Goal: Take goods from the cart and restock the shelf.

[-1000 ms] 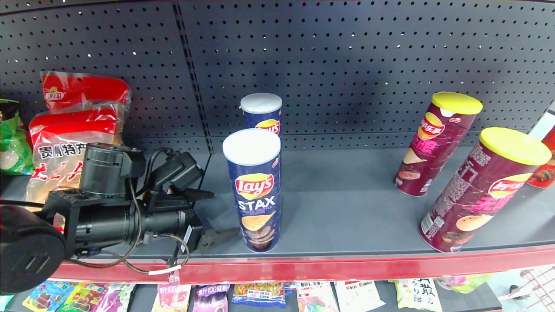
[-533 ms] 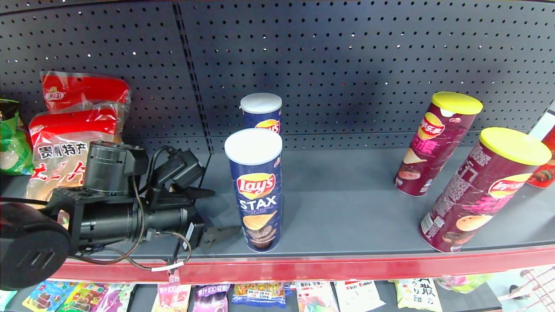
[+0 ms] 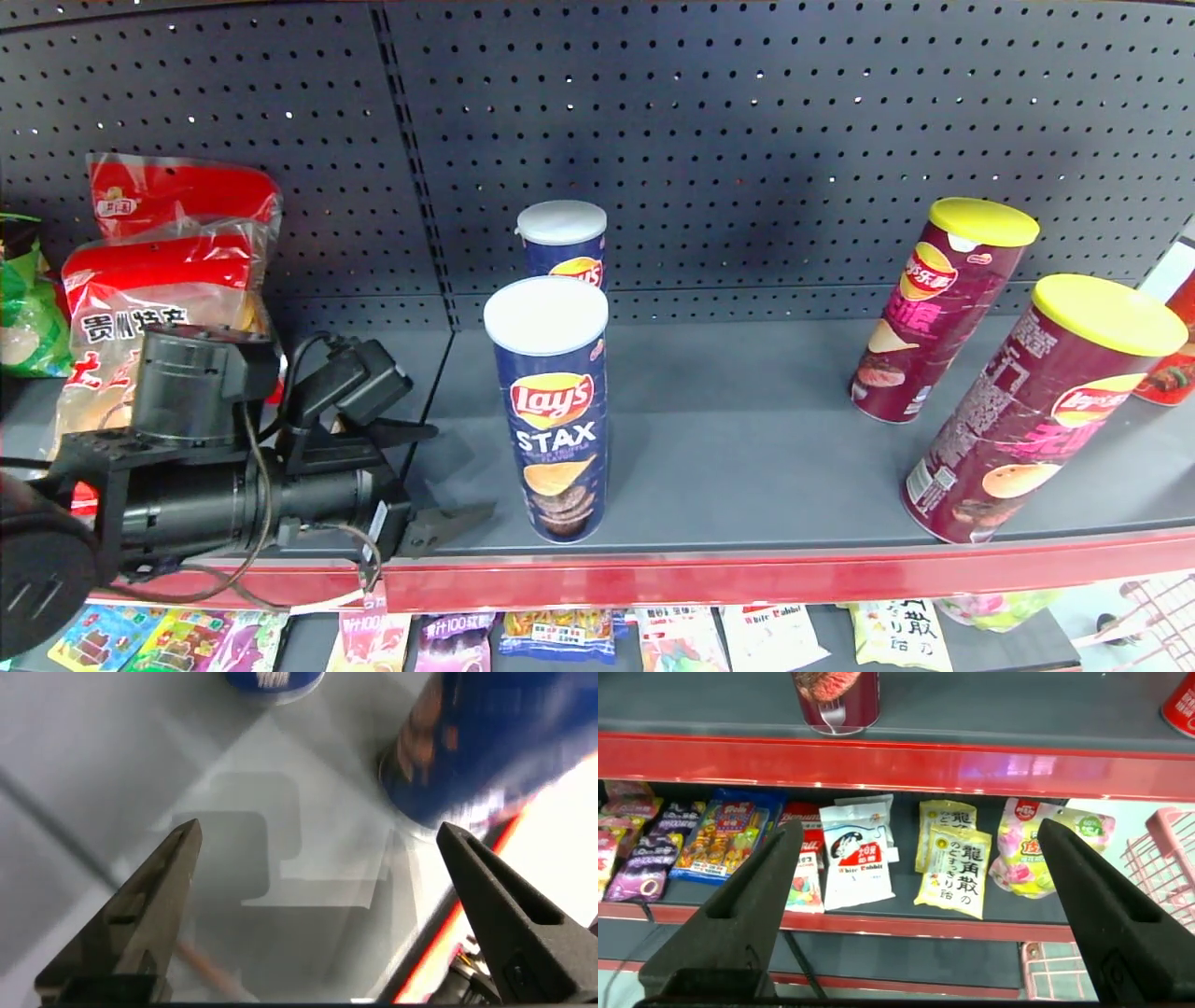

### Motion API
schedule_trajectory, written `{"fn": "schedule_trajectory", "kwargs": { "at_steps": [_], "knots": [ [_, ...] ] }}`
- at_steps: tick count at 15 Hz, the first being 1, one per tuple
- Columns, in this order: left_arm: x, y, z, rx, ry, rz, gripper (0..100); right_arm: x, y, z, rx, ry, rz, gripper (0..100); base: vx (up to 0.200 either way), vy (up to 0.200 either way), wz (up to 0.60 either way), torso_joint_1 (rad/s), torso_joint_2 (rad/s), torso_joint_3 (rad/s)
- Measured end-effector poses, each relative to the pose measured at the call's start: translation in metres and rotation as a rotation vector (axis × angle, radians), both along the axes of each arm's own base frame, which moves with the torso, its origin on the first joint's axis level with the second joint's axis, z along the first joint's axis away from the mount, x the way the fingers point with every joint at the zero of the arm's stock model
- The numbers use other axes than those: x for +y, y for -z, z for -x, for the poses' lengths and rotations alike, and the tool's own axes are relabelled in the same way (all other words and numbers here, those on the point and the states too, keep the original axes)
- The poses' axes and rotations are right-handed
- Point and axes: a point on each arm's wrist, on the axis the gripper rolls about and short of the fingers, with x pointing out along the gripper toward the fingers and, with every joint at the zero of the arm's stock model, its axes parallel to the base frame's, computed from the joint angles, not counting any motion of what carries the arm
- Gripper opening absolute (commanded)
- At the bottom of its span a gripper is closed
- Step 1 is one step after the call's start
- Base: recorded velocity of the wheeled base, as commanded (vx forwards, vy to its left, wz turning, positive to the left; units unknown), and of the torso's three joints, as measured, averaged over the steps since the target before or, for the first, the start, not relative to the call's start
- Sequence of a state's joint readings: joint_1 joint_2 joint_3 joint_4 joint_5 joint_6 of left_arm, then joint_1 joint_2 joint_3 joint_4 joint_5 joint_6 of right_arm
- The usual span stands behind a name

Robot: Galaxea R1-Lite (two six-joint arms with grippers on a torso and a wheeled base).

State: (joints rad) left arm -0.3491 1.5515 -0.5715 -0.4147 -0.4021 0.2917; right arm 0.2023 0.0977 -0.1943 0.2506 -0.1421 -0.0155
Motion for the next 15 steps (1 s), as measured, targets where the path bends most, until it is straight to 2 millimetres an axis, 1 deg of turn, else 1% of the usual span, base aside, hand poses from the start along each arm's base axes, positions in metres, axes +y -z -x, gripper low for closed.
{"fn": "schedule_trajectory", "kwargs": {
  "at_steps": [4, 7, 9, 10, 11, 12, 14, 15],
  "knots": [
    [0.033, 0.006, 0.051, 0.017, -0.096, 0.012, 100, 0.0, -0.009, -0.002, 0.014, 0.018, 0.017, 100, 0.0, 0.0, 0.0, 0.0, 0.0, 0.0],
    [0.055, -0.003, 0.099, 0.045, -0.298, 0.044, 100, 0.004, -0.025, -0.012, 0.083, 0.122, 0.049, 100, 0.0, 0.0, 0.0, 0.0, 0.0, 0.0],
    [0.067, -0.005, 0.136, 0.113, -0.431, 0.031, 100, 0.006, -0.029, -0.019, 0.135, 0.223, 0.091, 100, 0.0, 0.0, 0.0, 0.0, 0.0, 0.0],
    [0.073, -0.005, 0.154, 0.131, -0.508, 0.025, 100, 0.006, -0.027, -0.02, 0.152, 0.253, 0.102, 100, 0.0, 0.0, 0.0, 0.0, 0.0, 0.0],
    [0.077, -0.004, 0.168, 0.123, -0.573, 0.026, 100, 0.007, -0.023, -0.02, 0.16, 0.253, 0.101, 100, 0.0, 0.0, 0.0, 0.0, 0.0, 0.0],
    [0.081, -0.004, 0.182, 0.084, -0.63, 0.045, 100, 0.008, -0.015, -0.017, 0.152, 0.23, 0.097, 100, 0.0, 0.0, 0.0, 0.0, 0.0, 0.0],
    [0.087, 0.003, 0.204, 0.008, -0.671, 0.086, 100, 0.01, -0.002, -0.009, 0.097, 0.163, 0.095, 100, 0.0, 0.0, 0.0, 0.0, 0.0, 0.0],
    [0.089, 0.009, 0.214, -0.03, -0.686, 0.102, 100, 0.01, 0.002, -0.008, 0.043, 0.138, 0.098, 100, 0.0, 0.0, 0.0, 0.0, 0.0, 0.0]
  ]
}}
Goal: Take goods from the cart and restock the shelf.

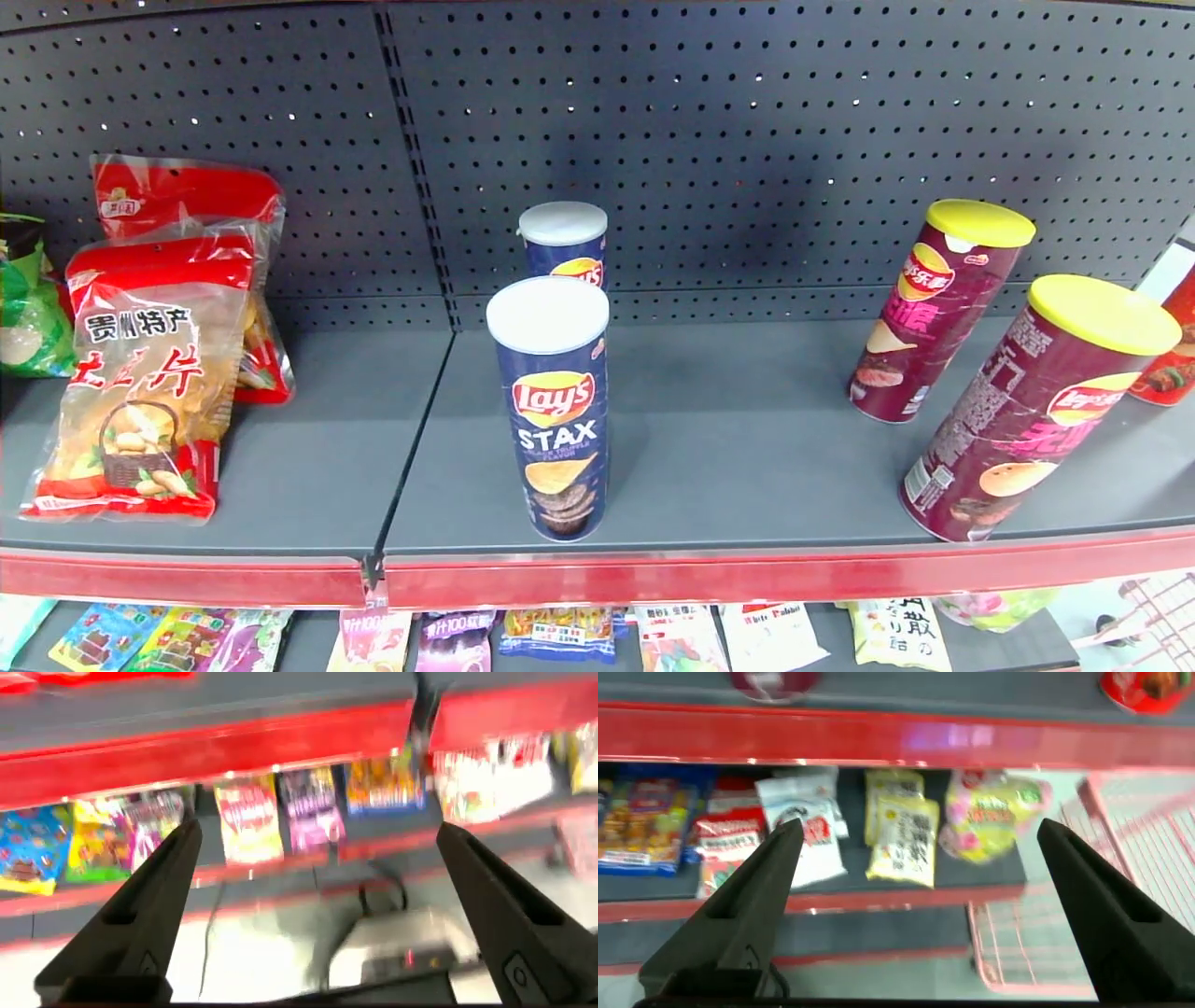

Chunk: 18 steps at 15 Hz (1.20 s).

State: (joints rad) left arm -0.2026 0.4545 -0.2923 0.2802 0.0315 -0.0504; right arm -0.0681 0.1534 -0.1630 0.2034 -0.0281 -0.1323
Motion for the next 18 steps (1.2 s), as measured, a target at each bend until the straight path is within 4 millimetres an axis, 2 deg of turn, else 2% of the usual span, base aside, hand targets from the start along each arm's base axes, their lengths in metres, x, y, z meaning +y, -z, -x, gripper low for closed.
{"fn": "schedule_trajectory", "kwargs": {
  "at_steps": [3, 5, 7, 8, 10, 12, 14, 16, 18],
  "knots": [
    [0.006, 0.022, 0.023, -0.052, -0.167, -0.025, 100, -0.001, 0.011, -0.001, -0.074, 0.021, -0.038, 100, 0.0, 0.0, 0.0, 0.0, 0.0, 0.0],
    [0.005, 0.031, 0.032, -0.066, -0.275, -0.028, 100, 0.0, 0.014, 0.0, -0.086, -0.034, -0.06, 100, 0.0, 0.0, 0.0, 0.0, 0.0, 0.0],
    [0.002, 0.035, 0.039, -0.125, -0.23, 0.004, 100, 0.001, 0.016, 0.002, -0.102, -0.183, -0.077, 100, 0.0, 0.0, 0.0, 0.0, 0.0, 0.0],
    [0.0, 0.037, 0.042, -0.178, -0.144, 0.021, 100, 0.001, 0.016, 0.003, -0.11, -0.16, -0.072, 100, 0.0, 0.0, 0.0, 0.0, 0.0, 0.0],
    [-0.001, 0.032, 0.042, -0.359, -0.092, 0.026, 100, -0.001, 0.017, 0.004, -0.136, -0.07, -0.07, 100, 0.0, 0.0, 0.0, 0.0, 0.0, 0.0],
    [-0.001, 0.04, 0.035, -0.477, -0.074, 0.026, 100, -0.001, 0.018, 0.006, -0.154, -0.063, -0.084, 100, 0.0, 0.0, 0.0, 0.0, 0.0, 0.0],
    [-0.001, 0.053, 0.032, -0.458, -0.075, 0.014, 100, 0.0, 0.018, 0.006, -0.161, -0.105, -0.091, 100, 0.0, 0.0, 0.0, 0.0, 0.0, 0.0],
    [0.001, 0.057, 0.031, -0.449, -0.164, -0.002, 100, 0.0, 0.018, 0.006, -0.182, -0.11, -0.092, 100, 0.0, 0.0, 0.0, 0.0, 0.0, 0.0],
    [0.001, 0.058, 0.031, -0.449, -0.171, -0.008, 100, -0.001, 0.018, 0.004, -0.205, -0.064, -0.083, 100, 0.0, 0.0, 0.0, 0.0, 0.0, 0.0]
  ]
}}
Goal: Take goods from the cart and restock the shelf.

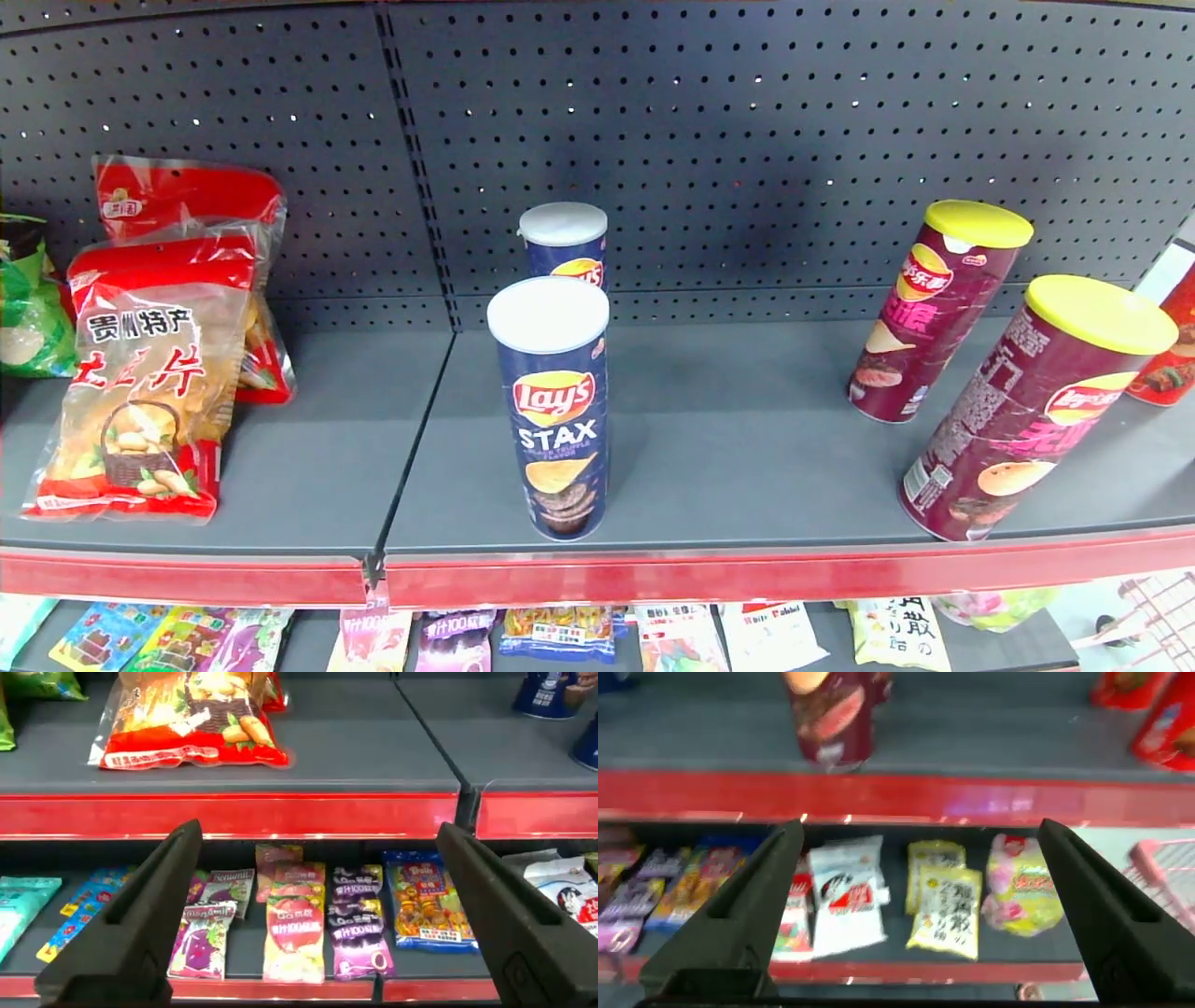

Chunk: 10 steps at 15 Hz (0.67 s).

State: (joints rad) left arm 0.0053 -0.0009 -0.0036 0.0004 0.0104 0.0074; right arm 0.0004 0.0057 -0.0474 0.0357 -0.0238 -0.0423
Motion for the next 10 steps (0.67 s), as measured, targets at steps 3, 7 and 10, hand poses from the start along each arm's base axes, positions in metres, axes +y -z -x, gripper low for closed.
{"fn": "schedule_trajectory", "kwargs": {
  "at_steps": [3, 7, 10],
  "knots": [
    [-0.0005, 0.0004, -0.0003, 0.005, 0.03, -0.001, 100, 0.0002, 0.0018, -0.0013, 0.011, -0.01, 0.005, 100, 0.0, 0.0, 0.0, 0.0, 0.0, 0.0],
    [-0.0021, 0.0007, -0.0001, 0.003, 0.103, -0.009, 100, 0.0006, 0.008, -0.0033, 0.003, -0.032, -0.031, 100, 0.0, 0.0, 0.0, 0.0, 0.0, 0.0],
    [-0.002, 0.0007, 0.0, 0.003, 0.101, -0.003, 100, 0.0006, 0.009, -0.0036, 0.007, -0.034, -0.035, 100, 0.0, 0.0, 0.0, 0.0, 0.0, 0.0]
  ]
}}
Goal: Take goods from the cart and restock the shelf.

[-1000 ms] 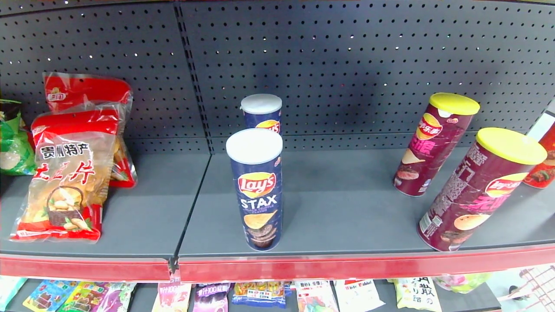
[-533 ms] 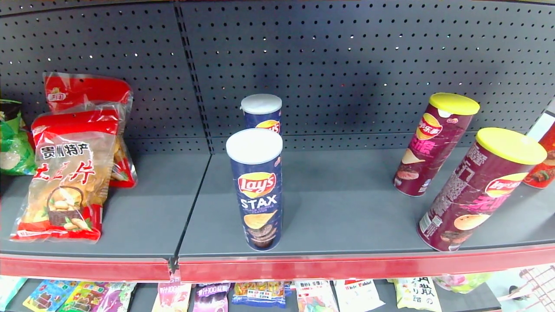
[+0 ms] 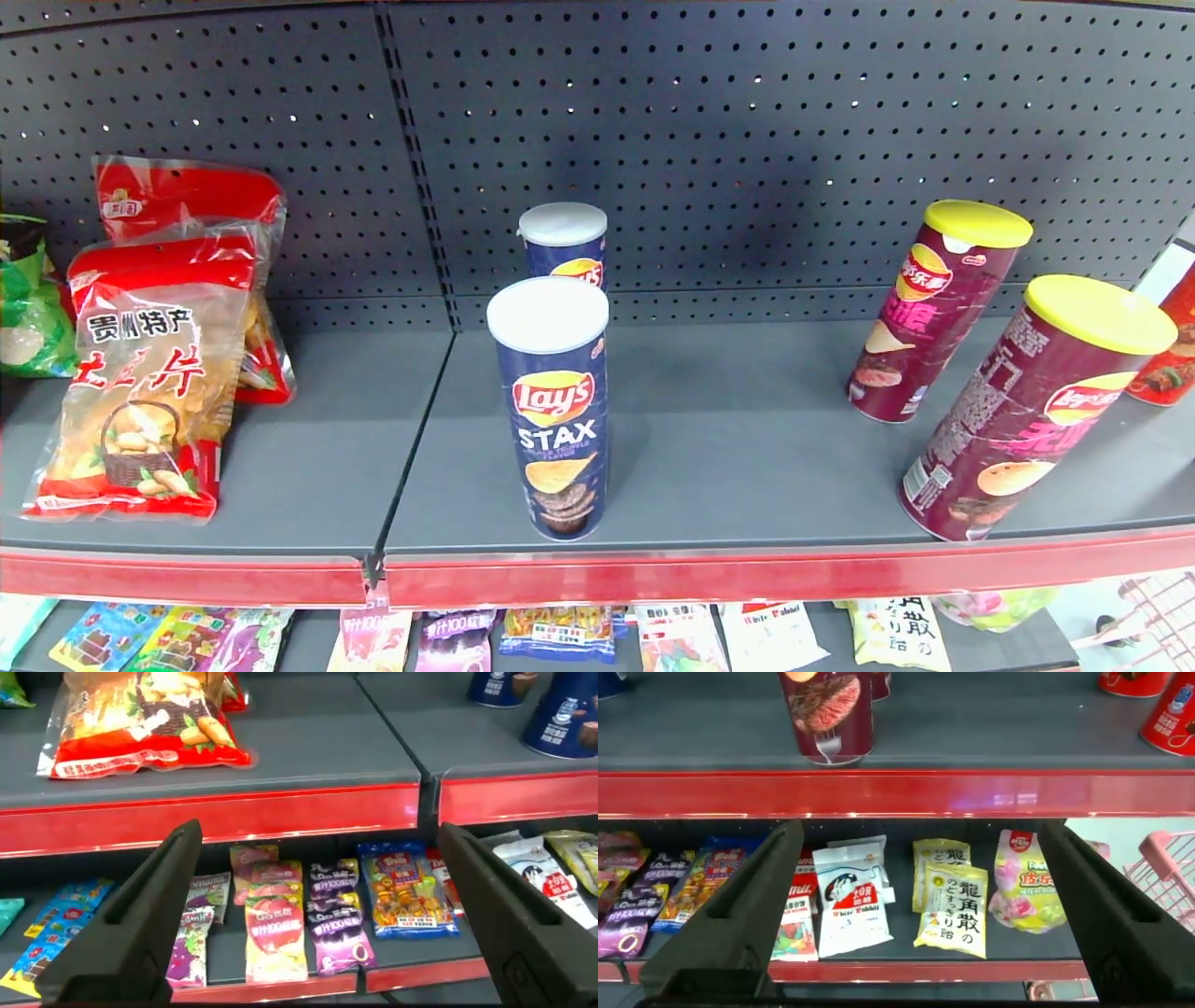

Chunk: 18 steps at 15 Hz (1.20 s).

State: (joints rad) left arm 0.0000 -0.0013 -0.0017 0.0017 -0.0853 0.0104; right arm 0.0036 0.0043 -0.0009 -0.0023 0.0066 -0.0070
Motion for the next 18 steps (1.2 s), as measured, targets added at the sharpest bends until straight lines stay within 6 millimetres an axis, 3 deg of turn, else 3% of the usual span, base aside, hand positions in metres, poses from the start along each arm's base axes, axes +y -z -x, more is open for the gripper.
{"fn": "schedule_trajectory", "kwargs": {
  "at_steps": [7, 10, 18],
  "knots": [
    [0.0, 0.0, 0.0, -0.001, -0.001, 0.001, 100, 0.0, 0.0003, 0.0, 0.001, 0.003, -0.001, 100, -0.171, 0.0, 0.0, 0.006, 0.0, 0.002],
    [0.0, 0.0, 0.0, 0.0, -0.001, 0.001, 100, -0.0001, 0.0004, 0.0, 0.001, 0.003, -0.001, 100, 0.0, 0.0, 0.0, 0.0, 0.0, 0.0],
    [0.0, 0.0, 0.0, 0.0, -0.001, 0.001, 100, 0.0, 0.0004, 0.0, 0.0, 0.001, -0.001, 100, 0.0, -0.2, 0.0, 0.011, 0.01, 0.0]
  ]
}}
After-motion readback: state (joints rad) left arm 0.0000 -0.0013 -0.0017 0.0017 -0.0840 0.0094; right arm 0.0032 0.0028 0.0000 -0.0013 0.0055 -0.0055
